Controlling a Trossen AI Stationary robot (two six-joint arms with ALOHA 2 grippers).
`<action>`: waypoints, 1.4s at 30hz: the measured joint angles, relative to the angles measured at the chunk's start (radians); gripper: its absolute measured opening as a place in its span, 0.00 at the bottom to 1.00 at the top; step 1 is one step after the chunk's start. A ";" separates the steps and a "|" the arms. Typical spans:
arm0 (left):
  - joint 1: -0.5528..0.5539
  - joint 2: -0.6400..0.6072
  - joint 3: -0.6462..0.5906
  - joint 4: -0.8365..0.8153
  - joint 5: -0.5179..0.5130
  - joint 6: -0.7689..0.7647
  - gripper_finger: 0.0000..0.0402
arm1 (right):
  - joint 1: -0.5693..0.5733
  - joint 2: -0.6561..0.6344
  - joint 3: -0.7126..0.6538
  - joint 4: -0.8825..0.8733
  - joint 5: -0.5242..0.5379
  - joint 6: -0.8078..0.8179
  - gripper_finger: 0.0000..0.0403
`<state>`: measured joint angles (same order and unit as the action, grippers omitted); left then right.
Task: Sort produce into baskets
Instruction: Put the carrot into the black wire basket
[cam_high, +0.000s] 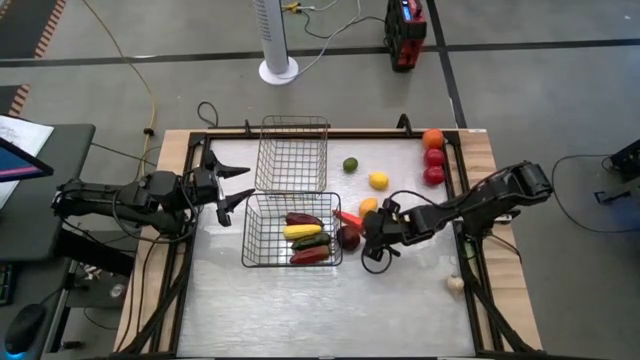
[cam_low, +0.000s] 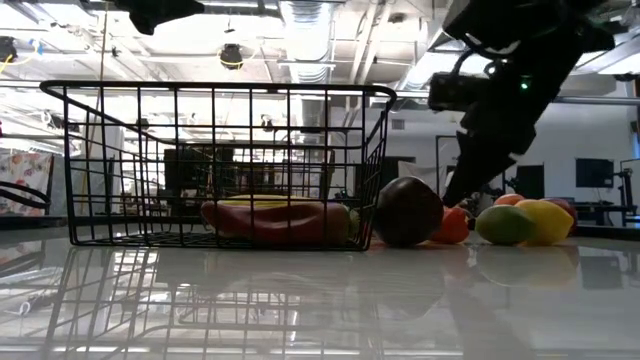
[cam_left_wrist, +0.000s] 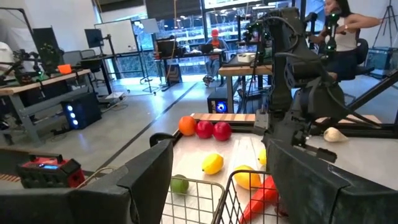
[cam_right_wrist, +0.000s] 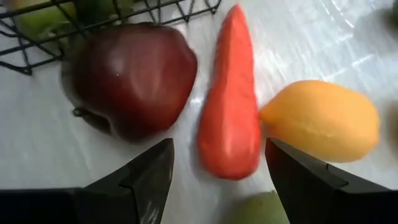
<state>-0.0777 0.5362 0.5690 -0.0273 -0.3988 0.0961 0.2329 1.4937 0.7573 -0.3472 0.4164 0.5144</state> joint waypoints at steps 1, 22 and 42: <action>0.000 0.000 0.000 0.000 0.000 0.000 0.62 | 0.000 0.000 -0.006 0.003 0.001 0.000 0.70; 0.000 0.000 0.000 -0.004 -0.006 0.008 0.62 | -0.027 0.143 -0.014 0.123 0.084 -0.025 0.64; 0.000 0.000 0.000 -0.006 -0.006 0.005 0.62 | 0.011 -0.153 0.046 -0.095 0.246 0.033 0.50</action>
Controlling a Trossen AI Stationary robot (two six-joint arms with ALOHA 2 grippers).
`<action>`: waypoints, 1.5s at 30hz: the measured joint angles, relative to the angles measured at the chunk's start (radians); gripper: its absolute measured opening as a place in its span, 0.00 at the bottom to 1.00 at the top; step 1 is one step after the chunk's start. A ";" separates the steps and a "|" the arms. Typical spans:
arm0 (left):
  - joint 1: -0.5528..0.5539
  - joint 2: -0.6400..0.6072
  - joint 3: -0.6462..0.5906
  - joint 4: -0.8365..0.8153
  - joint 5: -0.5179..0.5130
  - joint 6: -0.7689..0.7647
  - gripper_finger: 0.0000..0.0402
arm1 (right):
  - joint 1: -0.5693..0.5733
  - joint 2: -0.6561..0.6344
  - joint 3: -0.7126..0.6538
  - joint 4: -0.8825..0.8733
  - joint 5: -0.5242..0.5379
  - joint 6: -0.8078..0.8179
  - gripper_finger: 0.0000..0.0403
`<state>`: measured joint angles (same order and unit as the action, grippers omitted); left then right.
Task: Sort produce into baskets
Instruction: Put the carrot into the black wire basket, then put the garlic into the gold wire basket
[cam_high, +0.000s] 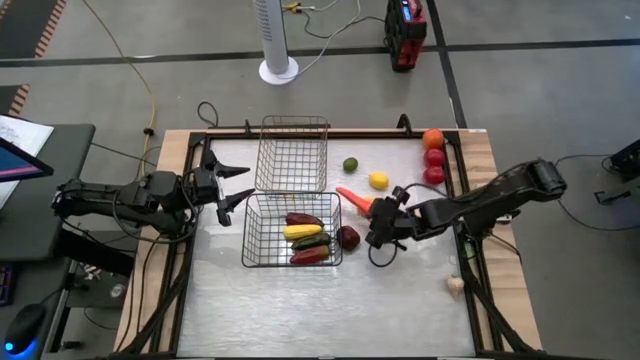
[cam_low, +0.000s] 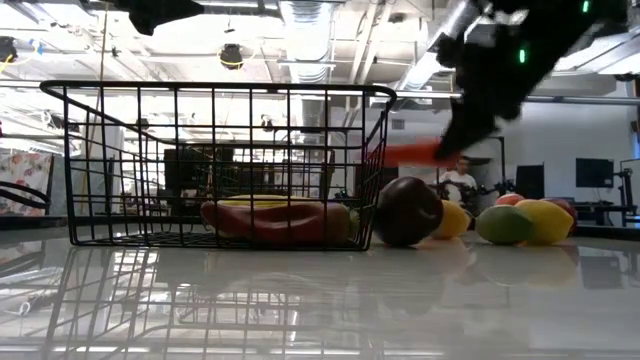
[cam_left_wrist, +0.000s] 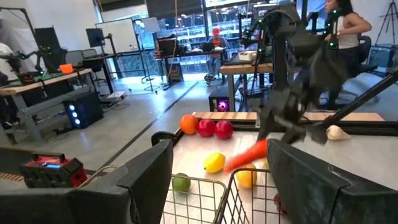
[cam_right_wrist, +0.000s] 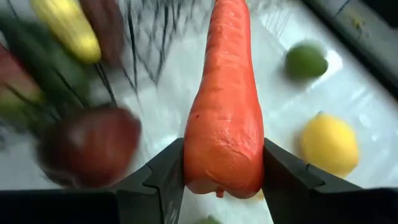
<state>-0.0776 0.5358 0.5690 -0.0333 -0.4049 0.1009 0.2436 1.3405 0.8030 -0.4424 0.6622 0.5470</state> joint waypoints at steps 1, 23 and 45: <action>0.000 0.000 0.000 0.004 0.000 0.000 0.62 | 0.006 -0.018 0.014 0.005 0.010 -0.013 0.50; 0.000 0.000 0.000 0.013 0.001 0.003 0.62 | 0.038 0.364 0.504 0.151 -0.115 -0.347 0.56; 0.000 -0.007 0.000 -0.005 0.005 -0.005 0.62 | 0.088 0.214 0.565 -0.381 -0.006 -0.033 0.70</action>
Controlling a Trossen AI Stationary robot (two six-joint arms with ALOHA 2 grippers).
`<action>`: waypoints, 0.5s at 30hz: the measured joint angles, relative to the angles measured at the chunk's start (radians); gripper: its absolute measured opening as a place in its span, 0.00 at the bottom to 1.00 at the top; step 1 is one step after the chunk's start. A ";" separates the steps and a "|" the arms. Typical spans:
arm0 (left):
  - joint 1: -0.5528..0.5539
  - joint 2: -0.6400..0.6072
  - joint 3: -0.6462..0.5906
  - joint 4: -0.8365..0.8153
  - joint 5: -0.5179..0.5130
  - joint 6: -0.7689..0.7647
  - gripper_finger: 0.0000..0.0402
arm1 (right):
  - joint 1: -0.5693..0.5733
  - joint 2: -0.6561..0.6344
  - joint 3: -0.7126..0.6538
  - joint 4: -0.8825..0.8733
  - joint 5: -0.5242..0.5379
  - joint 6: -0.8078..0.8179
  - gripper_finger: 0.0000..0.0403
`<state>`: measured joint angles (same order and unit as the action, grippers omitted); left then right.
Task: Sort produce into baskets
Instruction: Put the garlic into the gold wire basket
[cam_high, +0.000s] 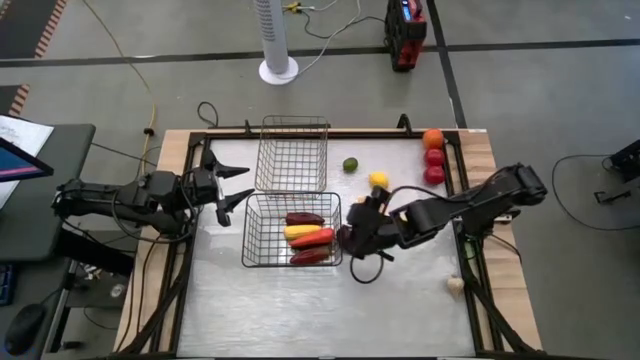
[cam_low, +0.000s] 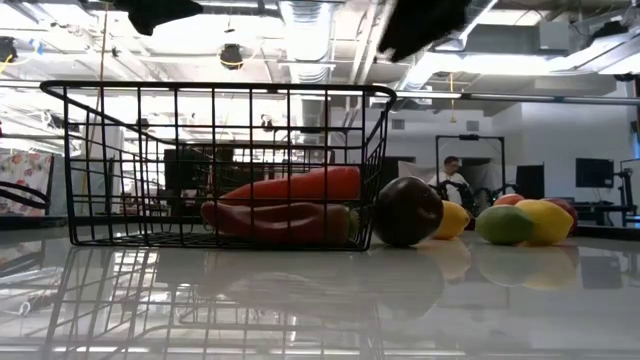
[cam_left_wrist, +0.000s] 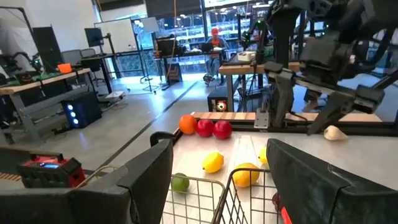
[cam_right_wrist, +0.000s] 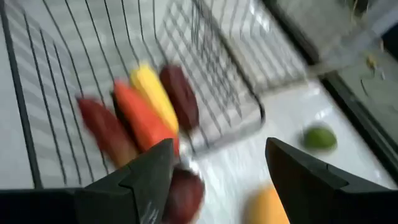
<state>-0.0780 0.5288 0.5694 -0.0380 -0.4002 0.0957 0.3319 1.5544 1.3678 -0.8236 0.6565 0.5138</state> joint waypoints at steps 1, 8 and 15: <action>0.000 0.000 0.000 0.001 0.000 -0.002 0.62 | 0.008 0.000 0.000 -0.037 0.005 0.034 0.70; 0.000 0.001 0.000 -0.001 0.002 -0.011 0.62 | 0.051 0.002 -0.068 -0.192 -0.004 0.243 0.70; 0.000 0.001 0.000 -0.001 0.002 -0.011 0.62 | 0.086 -0.053 -0.198 -0.250 -0.070 0.400 0.70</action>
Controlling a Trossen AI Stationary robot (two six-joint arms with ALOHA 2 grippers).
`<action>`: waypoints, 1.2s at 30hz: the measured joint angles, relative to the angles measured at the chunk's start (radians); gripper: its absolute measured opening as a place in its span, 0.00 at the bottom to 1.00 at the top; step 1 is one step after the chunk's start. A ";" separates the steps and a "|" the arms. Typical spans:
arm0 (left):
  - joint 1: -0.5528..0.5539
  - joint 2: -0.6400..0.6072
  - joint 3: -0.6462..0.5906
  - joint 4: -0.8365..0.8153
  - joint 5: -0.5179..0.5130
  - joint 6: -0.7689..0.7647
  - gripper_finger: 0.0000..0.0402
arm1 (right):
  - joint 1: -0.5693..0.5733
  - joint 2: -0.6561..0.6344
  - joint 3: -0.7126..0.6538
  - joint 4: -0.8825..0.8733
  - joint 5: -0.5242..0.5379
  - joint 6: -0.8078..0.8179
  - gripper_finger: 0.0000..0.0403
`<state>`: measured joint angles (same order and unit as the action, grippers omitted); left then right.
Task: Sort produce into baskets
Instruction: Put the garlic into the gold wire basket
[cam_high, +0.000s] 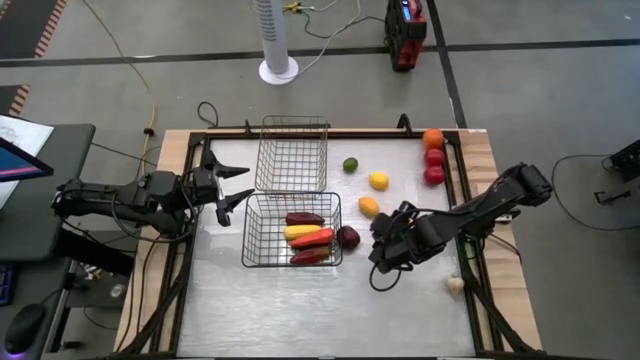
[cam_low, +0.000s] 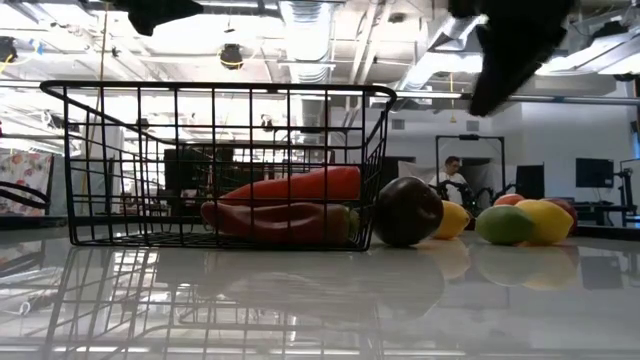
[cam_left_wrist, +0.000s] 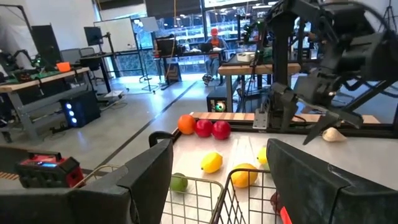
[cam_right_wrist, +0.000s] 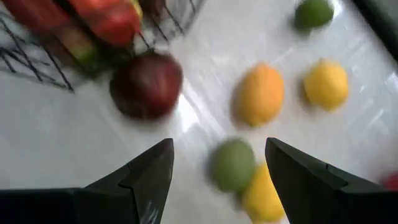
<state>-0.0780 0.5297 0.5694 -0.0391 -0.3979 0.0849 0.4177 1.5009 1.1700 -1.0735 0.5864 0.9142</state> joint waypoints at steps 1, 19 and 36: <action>0.000 0.000 0.000 0.000 0.000 0.000 0.62 | 0.003 -0.016 -0.025 -0.003 -0.009 0.018 0.70; 0.000 0.000 0.000 0.005 -0.008 0.007 0.62 | -0.001 -0.105 -0.230 0.017 -0.686 0.291 0.78; 0.000 0.000 0.000 -0.015 0.000 0.003 0.62 | 0.214 0.058 -0.233 -0.118 -1.162 0.571 0.85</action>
<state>-0.0780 0.5293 0.5694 -0.0539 -0.3977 0.0883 0.6316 1.5589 0.9374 -1.1911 -0.5757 1.4853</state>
